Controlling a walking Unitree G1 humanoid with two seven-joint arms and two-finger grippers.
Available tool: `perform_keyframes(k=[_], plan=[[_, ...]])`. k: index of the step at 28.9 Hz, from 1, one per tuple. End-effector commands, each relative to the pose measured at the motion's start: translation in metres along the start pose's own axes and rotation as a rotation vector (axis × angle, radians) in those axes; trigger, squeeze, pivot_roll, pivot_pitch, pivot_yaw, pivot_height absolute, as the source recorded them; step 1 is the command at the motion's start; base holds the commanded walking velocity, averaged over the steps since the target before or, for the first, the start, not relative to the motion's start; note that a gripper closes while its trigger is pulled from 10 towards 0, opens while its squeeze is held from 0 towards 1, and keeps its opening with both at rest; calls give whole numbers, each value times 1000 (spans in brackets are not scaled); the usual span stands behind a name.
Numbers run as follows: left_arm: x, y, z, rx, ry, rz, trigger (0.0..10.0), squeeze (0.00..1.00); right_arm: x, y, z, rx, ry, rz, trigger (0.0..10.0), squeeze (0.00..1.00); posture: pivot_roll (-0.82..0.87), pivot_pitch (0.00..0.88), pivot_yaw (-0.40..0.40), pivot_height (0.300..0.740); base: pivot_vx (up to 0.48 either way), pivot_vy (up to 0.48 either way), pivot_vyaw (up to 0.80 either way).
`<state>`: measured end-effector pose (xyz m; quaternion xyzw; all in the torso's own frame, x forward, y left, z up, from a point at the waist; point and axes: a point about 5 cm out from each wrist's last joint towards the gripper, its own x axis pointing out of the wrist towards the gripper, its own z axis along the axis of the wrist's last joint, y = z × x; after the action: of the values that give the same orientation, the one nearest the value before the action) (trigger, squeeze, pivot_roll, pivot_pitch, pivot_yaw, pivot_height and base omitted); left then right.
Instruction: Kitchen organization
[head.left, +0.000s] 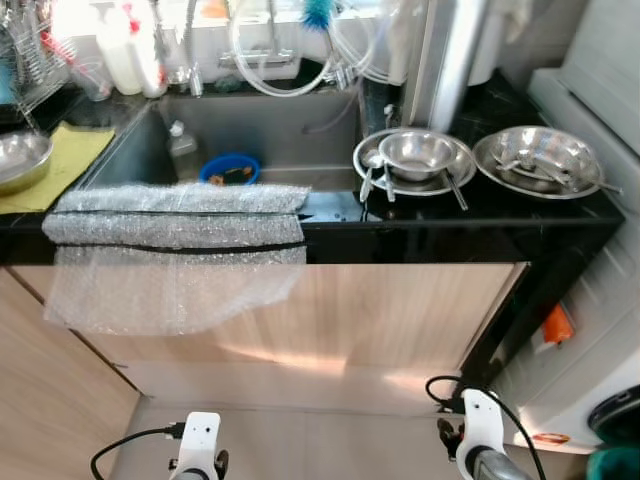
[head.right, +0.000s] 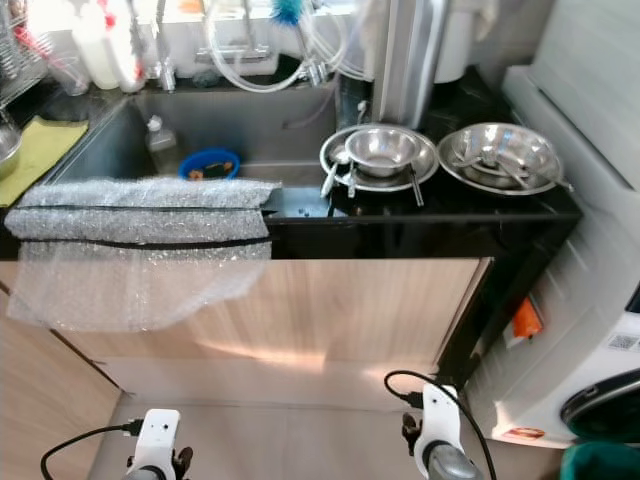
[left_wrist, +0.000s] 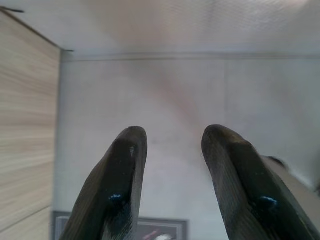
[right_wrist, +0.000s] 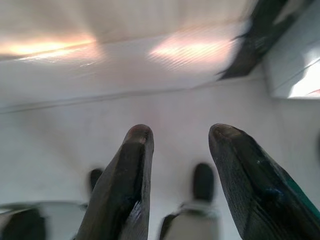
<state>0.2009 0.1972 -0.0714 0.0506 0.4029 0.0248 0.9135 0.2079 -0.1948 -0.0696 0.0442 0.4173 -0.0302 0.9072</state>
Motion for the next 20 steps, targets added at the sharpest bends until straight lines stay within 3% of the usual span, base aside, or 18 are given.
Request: perform_keyframes(k=[1, 13, 20], plan=[[0, -3, -3, -14, 14, -3, 10000, 0, 0, -4, 0, 1, 6, -13, 10000, 0, 35, 77, 76, 740, 0, 401, 0], [-1, -2, -3, -9, 13, 0, 10000, 0, 0, -4, 0, 8, 6, -10, 10000, 0, 36, 79, 78, 740, 0, 405, 0], [0, -3, 1, 0, 2, 5, 10000, 0, 0, -4, -1, 9, 5, -9, 10000, 0, 36, 81, 79, 740, 0, 117, -164]])
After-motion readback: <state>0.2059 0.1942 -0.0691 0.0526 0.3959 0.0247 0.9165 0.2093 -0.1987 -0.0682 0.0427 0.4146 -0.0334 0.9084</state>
